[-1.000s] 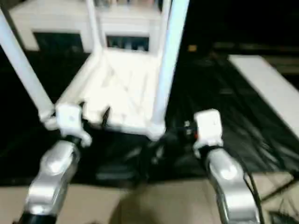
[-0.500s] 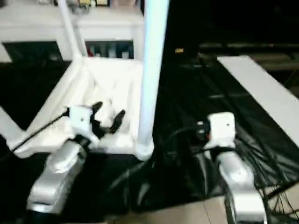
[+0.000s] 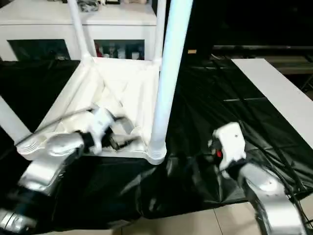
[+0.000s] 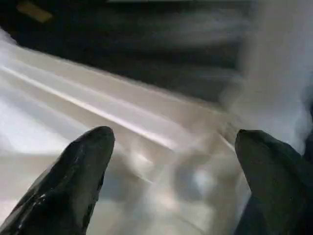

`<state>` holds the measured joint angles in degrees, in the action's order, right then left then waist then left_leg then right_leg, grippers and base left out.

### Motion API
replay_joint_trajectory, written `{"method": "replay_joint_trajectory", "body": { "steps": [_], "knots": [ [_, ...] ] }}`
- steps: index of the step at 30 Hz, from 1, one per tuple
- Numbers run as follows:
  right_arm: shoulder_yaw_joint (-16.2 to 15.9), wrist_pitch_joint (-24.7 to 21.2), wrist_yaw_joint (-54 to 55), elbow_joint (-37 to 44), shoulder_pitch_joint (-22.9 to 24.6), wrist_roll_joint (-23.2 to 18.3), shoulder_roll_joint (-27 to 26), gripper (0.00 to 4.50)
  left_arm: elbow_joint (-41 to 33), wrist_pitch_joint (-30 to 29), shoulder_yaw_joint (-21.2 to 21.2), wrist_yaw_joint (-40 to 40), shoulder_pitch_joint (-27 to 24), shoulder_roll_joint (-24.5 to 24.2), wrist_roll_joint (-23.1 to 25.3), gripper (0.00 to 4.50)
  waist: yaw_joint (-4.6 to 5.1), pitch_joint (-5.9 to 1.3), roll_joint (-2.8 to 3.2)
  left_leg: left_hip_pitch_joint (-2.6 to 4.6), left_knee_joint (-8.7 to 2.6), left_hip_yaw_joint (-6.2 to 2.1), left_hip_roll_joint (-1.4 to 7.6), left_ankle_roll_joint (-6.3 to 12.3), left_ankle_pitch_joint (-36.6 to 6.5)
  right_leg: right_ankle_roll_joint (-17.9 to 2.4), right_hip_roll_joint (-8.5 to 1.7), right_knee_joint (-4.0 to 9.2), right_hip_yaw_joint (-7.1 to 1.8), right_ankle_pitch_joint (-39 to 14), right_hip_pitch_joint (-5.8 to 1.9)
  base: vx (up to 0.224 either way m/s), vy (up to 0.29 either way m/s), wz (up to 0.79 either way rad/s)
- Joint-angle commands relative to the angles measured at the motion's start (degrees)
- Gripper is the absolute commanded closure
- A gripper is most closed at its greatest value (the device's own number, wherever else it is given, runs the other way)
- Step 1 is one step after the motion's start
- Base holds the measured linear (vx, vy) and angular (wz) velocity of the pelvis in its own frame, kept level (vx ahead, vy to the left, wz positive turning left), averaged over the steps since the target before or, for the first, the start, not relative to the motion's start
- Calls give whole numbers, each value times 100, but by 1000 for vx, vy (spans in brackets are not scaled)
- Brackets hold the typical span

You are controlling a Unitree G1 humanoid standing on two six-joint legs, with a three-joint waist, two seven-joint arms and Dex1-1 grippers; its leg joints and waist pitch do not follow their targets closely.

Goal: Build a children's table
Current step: Rotate table base

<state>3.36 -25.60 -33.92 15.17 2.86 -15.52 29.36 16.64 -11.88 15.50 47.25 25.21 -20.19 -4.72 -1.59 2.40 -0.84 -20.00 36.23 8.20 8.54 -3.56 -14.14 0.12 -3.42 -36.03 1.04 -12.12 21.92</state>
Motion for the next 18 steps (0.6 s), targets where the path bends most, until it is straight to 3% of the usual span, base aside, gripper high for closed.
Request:
{"method": "replay_joint_trajectory", "body": {
  "steps": [1, 3, 4, 7, 12, 18],
  "knots": [
    [-70, -121, -381, 193, 28, -183, 189, 9, 264, -110, 170, 516, 209, -125, 49, 0, -2, -257, -27, -47, -526, -111, 369, 362, -499, -1128, -453, 441, -255, -674, -268, 0, 0, 0],
    [-160, -103, -594, 202, 54, -211, 344, 9, 482, -118, 302, 881, 352, -193, 31, 0, -7, -261, -29, -49, -514, -105, 387, 416, -391, -1257, -465, 428, -249, -449, -265, 0, 0, 0],
    [-271, -40, -784, 200, 46, -195, 475, 3, 793, 32, 447, 1202, 543, -245, 115, 19, -12, -261, -1, -25, -506, -89, 375, 464, -374, -1332, -448, 444, -244, -408, -239, 0, 0, 0],
    [-352, 11, -902, 199, -28, -183, 525, 0, 1276, 324, 518, 1235, 864, -194, 308, 30, -29, -259, 11, -21, -507, -83, 405, 479, -472, -1498, -478, 436, -245, -427, -251, 0, 0, 0],
    [-382, -24, -965, 192, -121, -197, 517, 0, 1508, 298, 564, 1598, 1115, -182, 254, 68, -33, -235, 6, -8, -537, -70, 426, 376, -715, -1534, -488, 462, -253, -767, -242, 0, 0, 0],
    [-474, 83, -1076, 59, -198, -93, 605, 0, 1778, 571, 745, 2241, 1283, -286, 320, 115, -34, -251, 13, -12, -538, -55, 440, 363, -644, -1595, -494, 440, -253, -517, -250, 0, 0, 0]
  ]
}}
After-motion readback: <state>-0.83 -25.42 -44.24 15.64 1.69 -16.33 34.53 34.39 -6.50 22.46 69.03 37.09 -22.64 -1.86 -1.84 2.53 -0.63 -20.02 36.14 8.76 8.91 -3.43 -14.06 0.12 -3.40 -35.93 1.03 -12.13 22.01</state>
